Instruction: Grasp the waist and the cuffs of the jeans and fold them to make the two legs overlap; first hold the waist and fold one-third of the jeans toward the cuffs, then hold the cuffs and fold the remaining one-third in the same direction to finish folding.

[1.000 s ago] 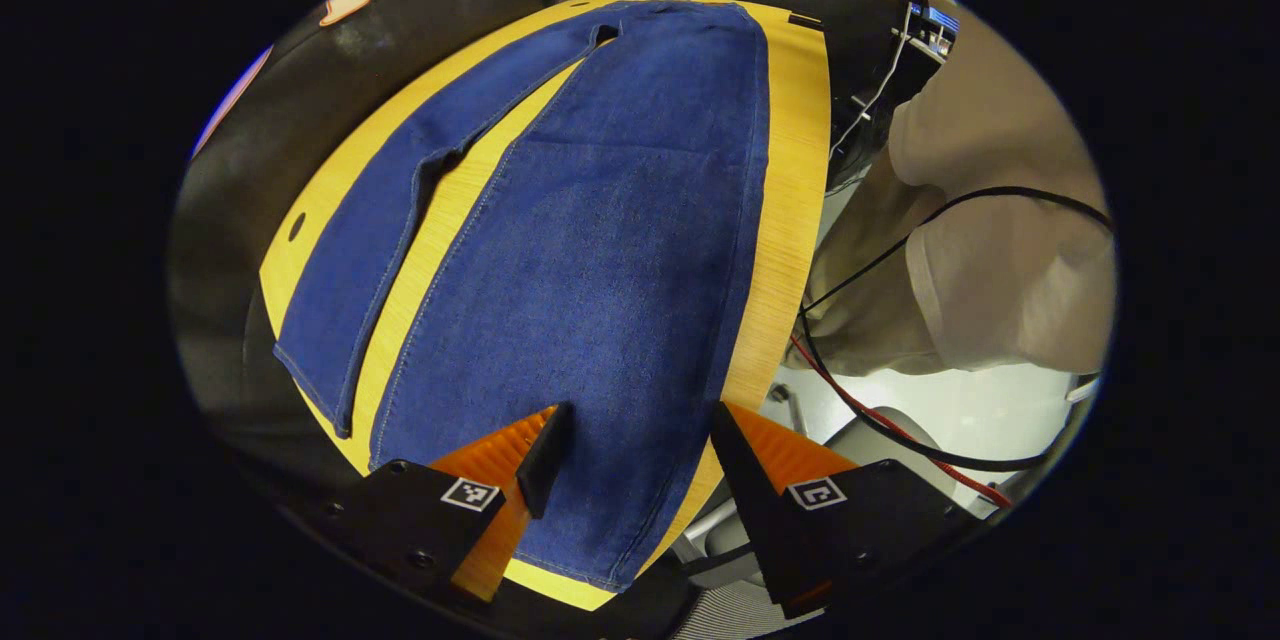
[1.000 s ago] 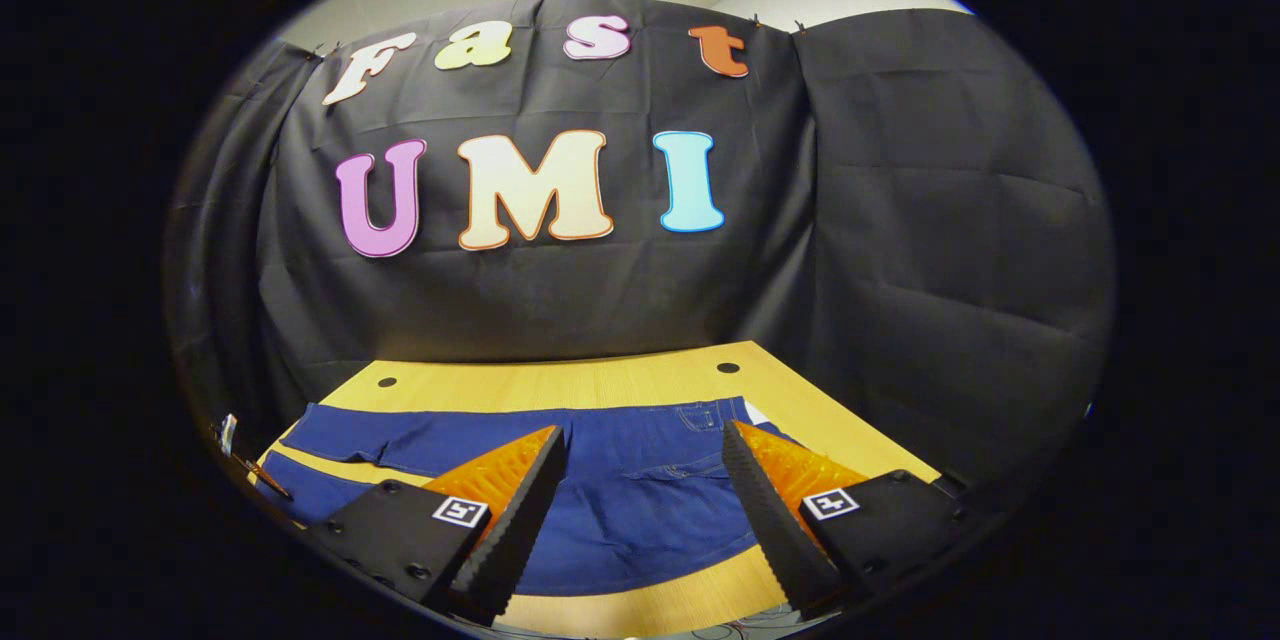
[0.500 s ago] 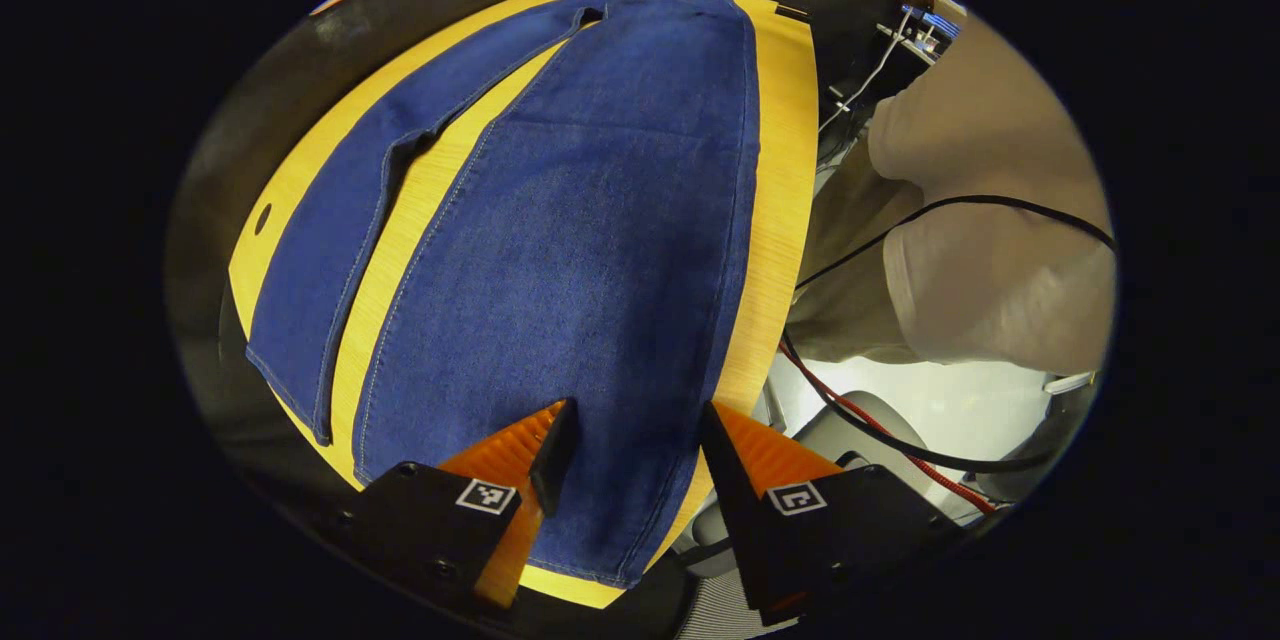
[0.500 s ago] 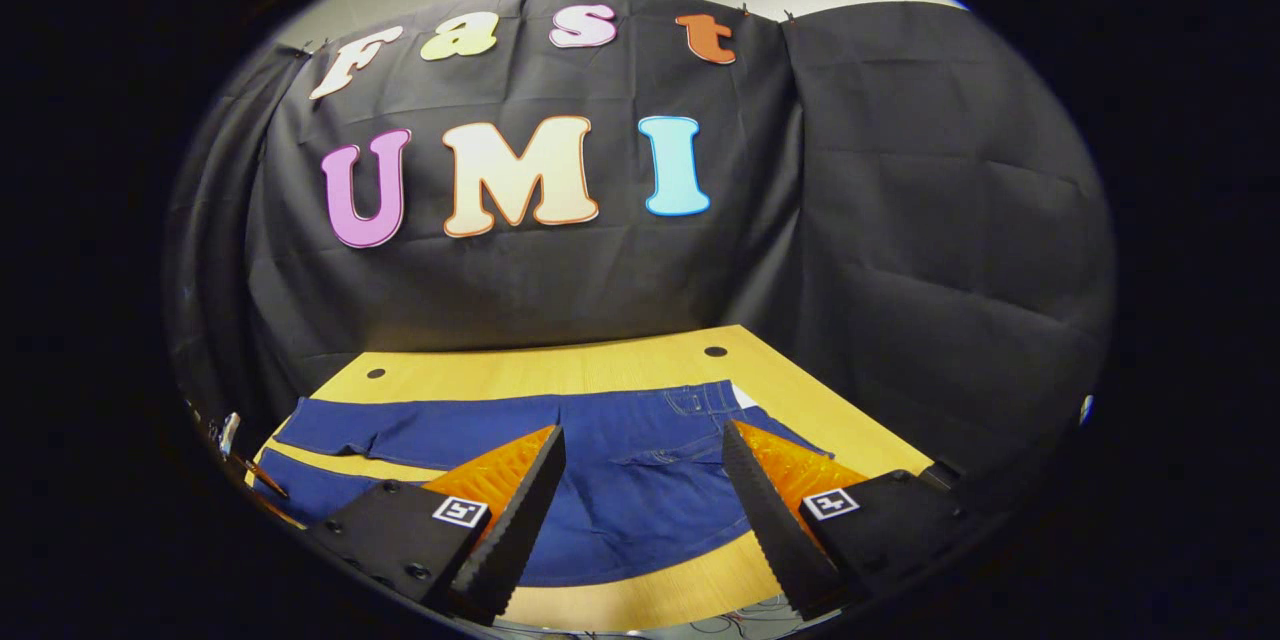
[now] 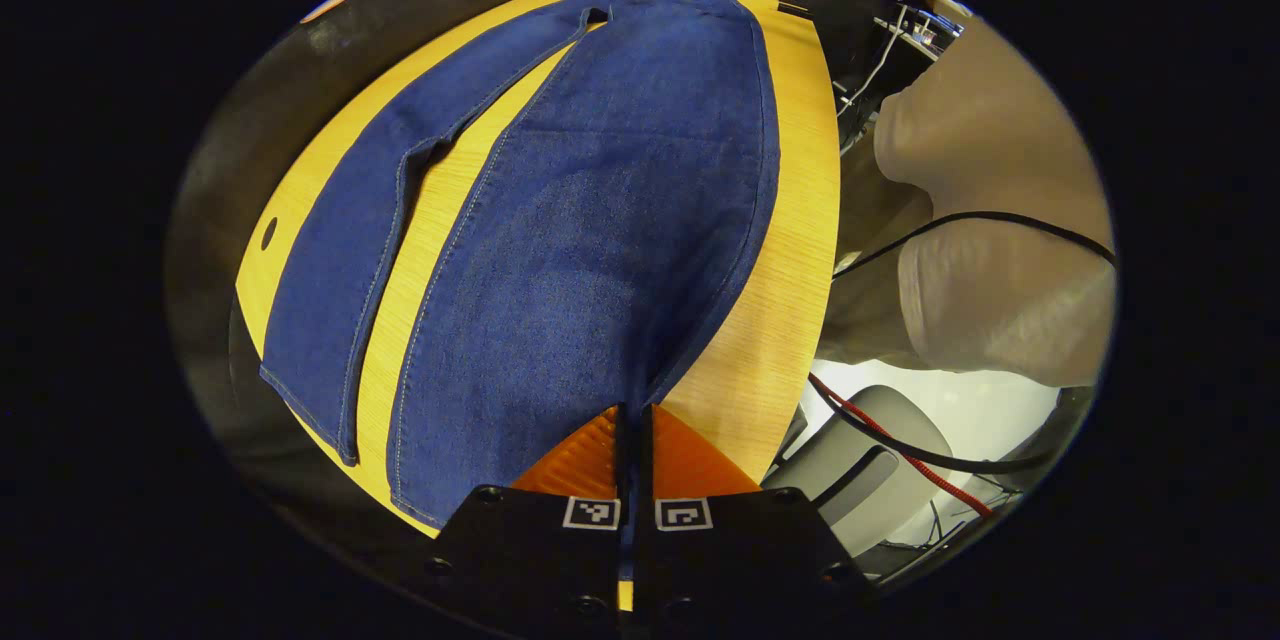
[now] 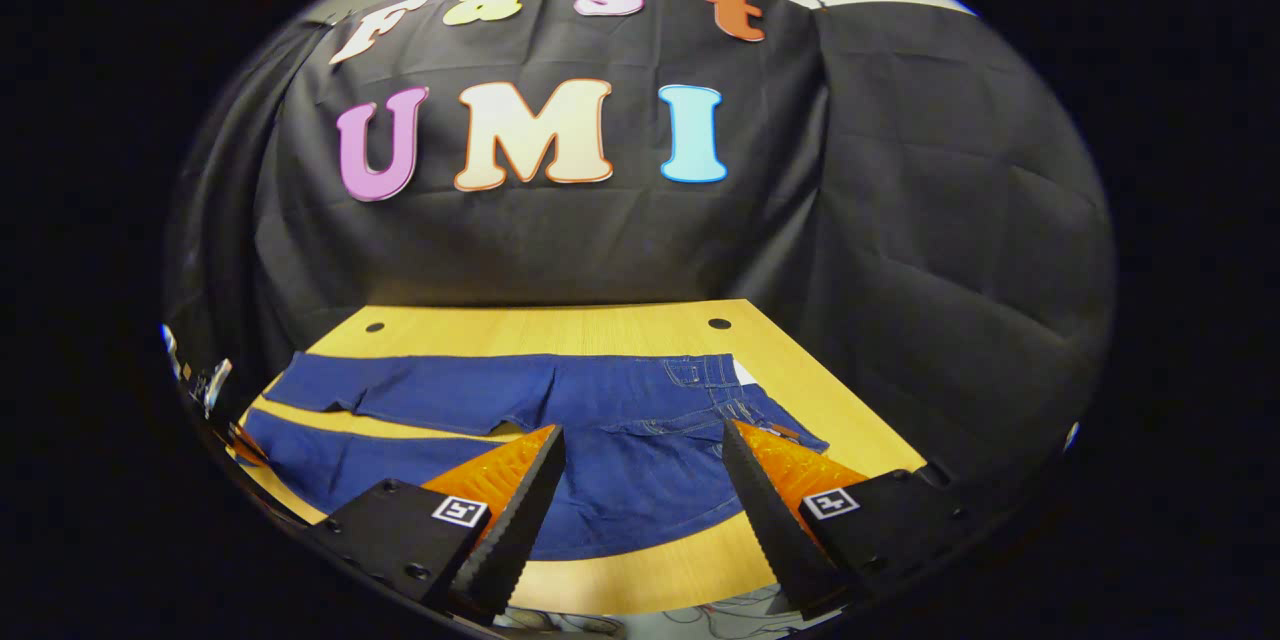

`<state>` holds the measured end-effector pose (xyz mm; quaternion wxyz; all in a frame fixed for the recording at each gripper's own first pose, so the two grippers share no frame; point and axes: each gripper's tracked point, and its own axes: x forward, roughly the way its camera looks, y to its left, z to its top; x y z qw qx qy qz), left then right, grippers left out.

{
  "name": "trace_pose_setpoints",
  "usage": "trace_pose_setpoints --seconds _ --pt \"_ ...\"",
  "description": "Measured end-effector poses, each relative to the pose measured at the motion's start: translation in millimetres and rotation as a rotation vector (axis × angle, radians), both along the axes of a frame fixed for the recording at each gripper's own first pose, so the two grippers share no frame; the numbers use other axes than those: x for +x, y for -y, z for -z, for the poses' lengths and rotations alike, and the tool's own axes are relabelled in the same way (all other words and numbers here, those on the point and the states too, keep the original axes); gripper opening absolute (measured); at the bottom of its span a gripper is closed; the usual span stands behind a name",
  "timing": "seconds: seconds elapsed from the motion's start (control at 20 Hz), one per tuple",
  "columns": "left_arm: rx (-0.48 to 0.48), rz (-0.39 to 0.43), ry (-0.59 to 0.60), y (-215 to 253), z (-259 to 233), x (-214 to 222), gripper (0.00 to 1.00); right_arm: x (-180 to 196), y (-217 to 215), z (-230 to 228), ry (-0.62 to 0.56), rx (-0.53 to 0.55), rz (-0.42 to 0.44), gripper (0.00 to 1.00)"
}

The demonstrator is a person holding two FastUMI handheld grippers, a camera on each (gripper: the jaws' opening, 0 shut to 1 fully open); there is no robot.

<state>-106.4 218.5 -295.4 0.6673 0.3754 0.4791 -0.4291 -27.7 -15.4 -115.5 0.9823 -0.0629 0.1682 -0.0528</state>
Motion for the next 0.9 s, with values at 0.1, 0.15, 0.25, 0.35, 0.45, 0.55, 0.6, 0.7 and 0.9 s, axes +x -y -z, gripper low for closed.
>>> trace_pose_setpoints --seconds 0.1,0.15,0.25,0.35,0.45,0.55,0.6,0.7,0.9 --pt "0.006 0.013 -0.012 -1.8 0.5 -0.9 0.0 4.9 -1.5 11.1 -0.063 -0.084 -0.089 0.99" --pt "0.01 0.017 -0.021 -2.1 -0.3 -1.8 0.0 7.6 -1.9 19.3 -0.098 -0.137 -0.144 0.99" --pt "0.009 0.007 -0.04 -0.8 -1.6 -2.8 0.0 14.4 -4.4 37.2 -0.186 -0.237 -0.274 0.99" --pt "0.003 -0.026 -0.061 -0.2 -2.1 -4.4 0.0 21.6 -11.5 56.6 -0.248 -0.322 -0.435 0.99" --pt "0.006 -0.085 -0.085 3.8 -1.1 -5.6 0.0 24.0 -3.3 86.6 -0.36 -0.421 -0.575 0.98" --pt "0.012 -0.146 -0.093 2.3 -3.5 -7.8 0.0 21.4 9.9 114.3 -0.48 -0.514 -0.715 0.98" --pt "0.013 -0.165 -0.089 3.3 -3.6 -6.0 0.0 21.9 20.0 126.6 -0.534 -0.564 -0.777 1.0" --pt "0.023 -0.196 -0.082 2.9 -3.3 -5.5 0.0 26.8 40.5 150.2 -0.626 -0.628 -0.876 0.99" --pt "0.063 -0.221 -0.078 2.8 -2.8 -4.6 0.0 21.9 62.6 183.3 -0.79 -0.687 -1.019 0.98"
